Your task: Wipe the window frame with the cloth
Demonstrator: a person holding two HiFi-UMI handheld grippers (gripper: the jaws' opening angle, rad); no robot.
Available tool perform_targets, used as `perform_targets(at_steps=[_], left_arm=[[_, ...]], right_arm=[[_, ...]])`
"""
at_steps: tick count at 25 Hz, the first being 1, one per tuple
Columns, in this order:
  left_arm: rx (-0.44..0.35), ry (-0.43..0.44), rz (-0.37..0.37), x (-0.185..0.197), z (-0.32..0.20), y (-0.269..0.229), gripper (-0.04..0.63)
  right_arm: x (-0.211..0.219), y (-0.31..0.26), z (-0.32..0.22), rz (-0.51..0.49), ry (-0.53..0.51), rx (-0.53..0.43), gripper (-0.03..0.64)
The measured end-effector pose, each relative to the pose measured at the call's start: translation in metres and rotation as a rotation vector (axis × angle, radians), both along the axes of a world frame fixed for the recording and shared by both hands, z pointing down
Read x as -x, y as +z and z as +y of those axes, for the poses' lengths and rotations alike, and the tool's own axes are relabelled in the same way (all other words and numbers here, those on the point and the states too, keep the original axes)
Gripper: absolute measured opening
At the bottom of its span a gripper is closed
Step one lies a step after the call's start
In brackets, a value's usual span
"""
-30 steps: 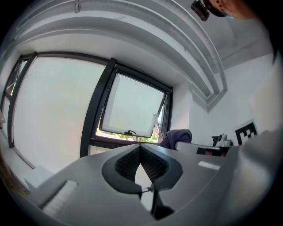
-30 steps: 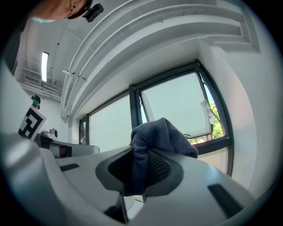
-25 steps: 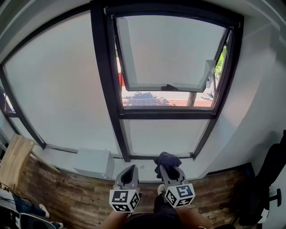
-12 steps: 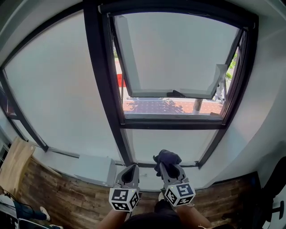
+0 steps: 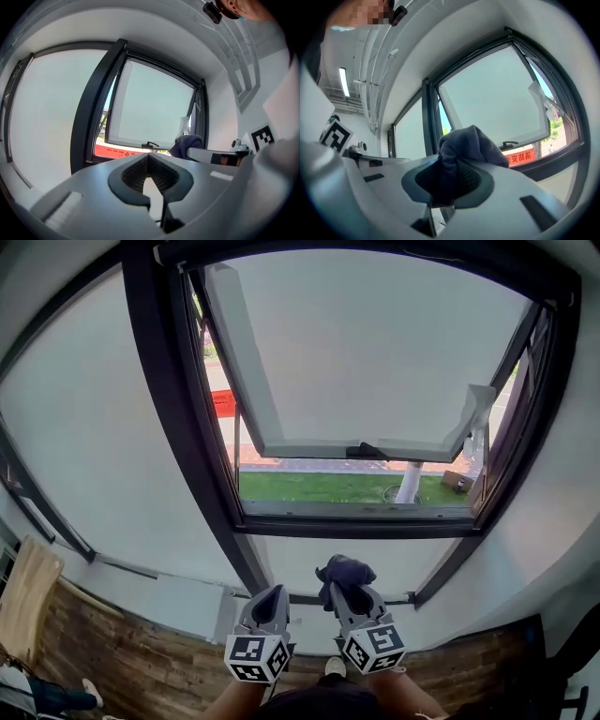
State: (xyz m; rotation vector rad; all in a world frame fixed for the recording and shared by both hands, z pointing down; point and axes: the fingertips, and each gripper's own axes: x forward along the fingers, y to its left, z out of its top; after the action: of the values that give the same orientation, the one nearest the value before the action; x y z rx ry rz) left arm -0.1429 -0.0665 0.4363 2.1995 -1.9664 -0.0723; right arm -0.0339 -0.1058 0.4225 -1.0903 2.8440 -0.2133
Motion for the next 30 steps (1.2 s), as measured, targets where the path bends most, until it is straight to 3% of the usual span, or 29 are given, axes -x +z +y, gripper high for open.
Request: perform_targets(at_steps=[12, 23, 30], left_arm=[[0.043, -0.090, -0.011, 0.016, -0.103, 0.011, 0.009], [0.103, -0.152, -0.006, 0.067, -0.123, 0.032, 0.009], [0.088, -0.175, -0.011, 0.120, -0.123, 0.026, 0.009]], right_arm=[[0.026, 0.016, -0.111, 0.022, -0.113, 0.055, 0.064], [0.097, 0.044, -0.137, 0.072, -0.225, 0.117, 0.065], [0.160, 0.069, -0.147, 0.141, -0.251, 0.135, 0.066]])
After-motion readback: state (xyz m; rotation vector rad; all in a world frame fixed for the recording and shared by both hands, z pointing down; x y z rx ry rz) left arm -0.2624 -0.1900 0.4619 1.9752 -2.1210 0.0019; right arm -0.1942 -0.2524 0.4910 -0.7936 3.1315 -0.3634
